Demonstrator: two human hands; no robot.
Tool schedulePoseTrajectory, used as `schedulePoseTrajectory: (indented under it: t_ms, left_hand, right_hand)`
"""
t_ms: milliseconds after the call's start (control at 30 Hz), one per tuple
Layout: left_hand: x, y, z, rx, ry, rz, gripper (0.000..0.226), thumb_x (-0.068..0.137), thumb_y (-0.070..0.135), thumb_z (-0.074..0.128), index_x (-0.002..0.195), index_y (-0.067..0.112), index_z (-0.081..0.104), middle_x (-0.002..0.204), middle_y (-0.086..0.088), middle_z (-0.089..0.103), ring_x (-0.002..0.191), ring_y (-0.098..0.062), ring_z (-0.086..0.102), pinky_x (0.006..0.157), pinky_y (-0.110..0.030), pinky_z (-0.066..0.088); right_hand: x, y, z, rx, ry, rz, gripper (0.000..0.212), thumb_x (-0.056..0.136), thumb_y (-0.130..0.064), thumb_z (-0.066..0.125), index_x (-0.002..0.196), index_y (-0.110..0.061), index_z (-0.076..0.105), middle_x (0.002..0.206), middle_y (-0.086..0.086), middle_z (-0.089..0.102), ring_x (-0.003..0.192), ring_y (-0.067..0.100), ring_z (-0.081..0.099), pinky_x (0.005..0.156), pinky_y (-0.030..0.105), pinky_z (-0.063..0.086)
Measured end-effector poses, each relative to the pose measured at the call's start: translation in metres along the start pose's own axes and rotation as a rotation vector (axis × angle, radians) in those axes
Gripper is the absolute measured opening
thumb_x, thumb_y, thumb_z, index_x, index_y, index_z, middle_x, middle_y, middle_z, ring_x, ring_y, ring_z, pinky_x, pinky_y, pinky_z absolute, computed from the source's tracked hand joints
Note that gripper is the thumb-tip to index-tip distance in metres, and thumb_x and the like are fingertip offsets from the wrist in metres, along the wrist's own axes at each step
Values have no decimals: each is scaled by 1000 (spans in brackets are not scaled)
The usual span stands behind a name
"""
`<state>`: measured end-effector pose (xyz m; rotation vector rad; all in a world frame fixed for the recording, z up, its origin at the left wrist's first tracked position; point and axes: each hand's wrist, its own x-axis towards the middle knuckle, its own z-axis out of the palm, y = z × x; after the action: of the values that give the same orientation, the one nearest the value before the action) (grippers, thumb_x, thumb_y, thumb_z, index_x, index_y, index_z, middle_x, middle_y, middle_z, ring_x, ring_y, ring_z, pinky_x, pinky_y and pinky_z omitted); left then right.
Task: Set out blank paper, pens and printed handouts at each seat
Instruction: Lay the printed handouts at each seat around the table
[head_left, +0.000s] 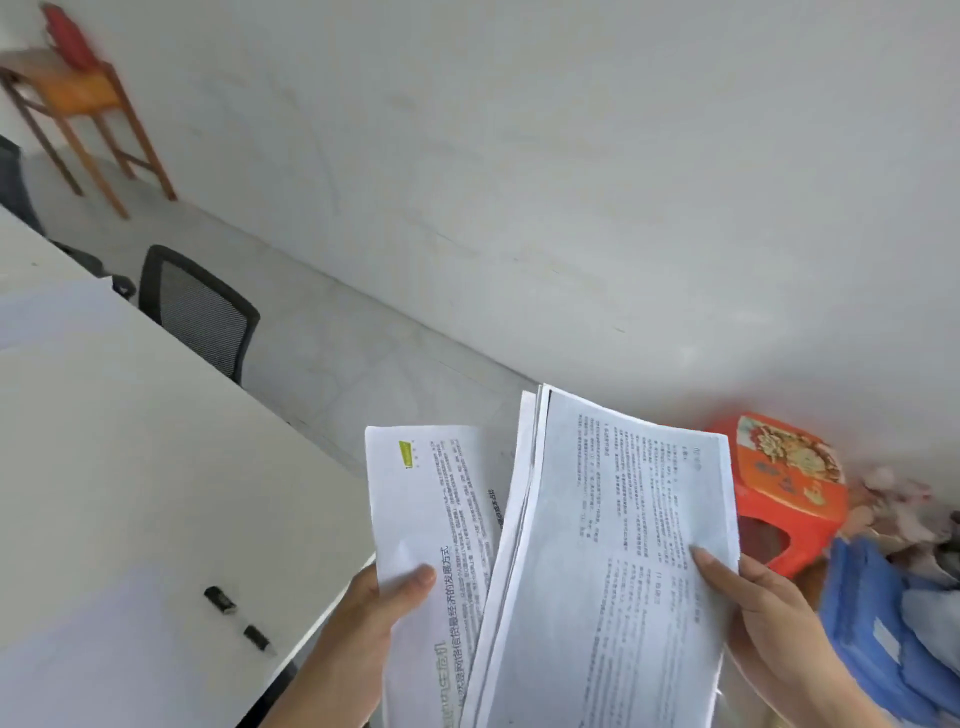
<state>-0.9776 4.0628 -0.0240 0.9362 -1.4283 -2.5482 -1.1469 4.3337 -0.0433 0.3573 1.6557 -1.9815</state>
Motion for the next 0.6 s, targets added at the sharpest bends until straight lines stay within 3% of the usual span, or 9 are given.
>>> schedulePoseTrajectory:
  t_ms: [100, 167, 267, 433, 600]
  left_hand:
    - [46, 13, 17, 1, 112, 30, 35, 72, 7, 73, 106, 2, 69, 99, -13, 76, 96, -28, 71, 94, -42, 47]
    - [80, 22, 38, 5, 181, 29, 25, 80, 6, 68, 103, -1, 70, 95, -15, 76, 88, -27, 72, 86, -40, 52]
    - [126, 47, 68, 1, 230, 49, 38, 73, 19, 64, 102, -4, 71, 99, -21, 74, 90, -32, 72, 82, -41, 56]
    - [174, 78, 90, -22, 317, 116, 35, 75, 26, 67, 102, 6, 73, 102, -17, 74, 96, -34, 71, 91, -44, 50]
    - [205, 103, 71, -80, 467, 157, 34, 74, 19, 66, 102, 1, 72, 100, -21, 74, 87, -32, 72, 76, -40, 58]
  right_hand:
    - [66, -29, 9, -34, -107, 42, 32, 84, -8, 62, 109, 12, 65, 107, 30, 70, 87, 39, 72, 75, 47, 61]
    - [109, -52, 19, -76, -164, 59, 32, 84, -9, 62, 106, 13, 66, 106, 31, 69, 89, 42, 71, 78, 50, 59]
    - [167, -83, 44, -113, -261, 99, 25, 82, -8, 62, 96, 9, 72, 104, 31, 70, 85, 41, 72, 78, 49, 58]
    - [246, -120, 101, -233, -426, 116, 26, 85, -11, 61, 96, 10, 70, 100, 31, 71, 78, 37, 71, 67, 41, 62]
    - [315, -129, 162, -264, -519, 153, 23, 93, -8, 55, 102, 9, 66, 97, 25, 73, 74, 32, 73, 58, 35, 60]
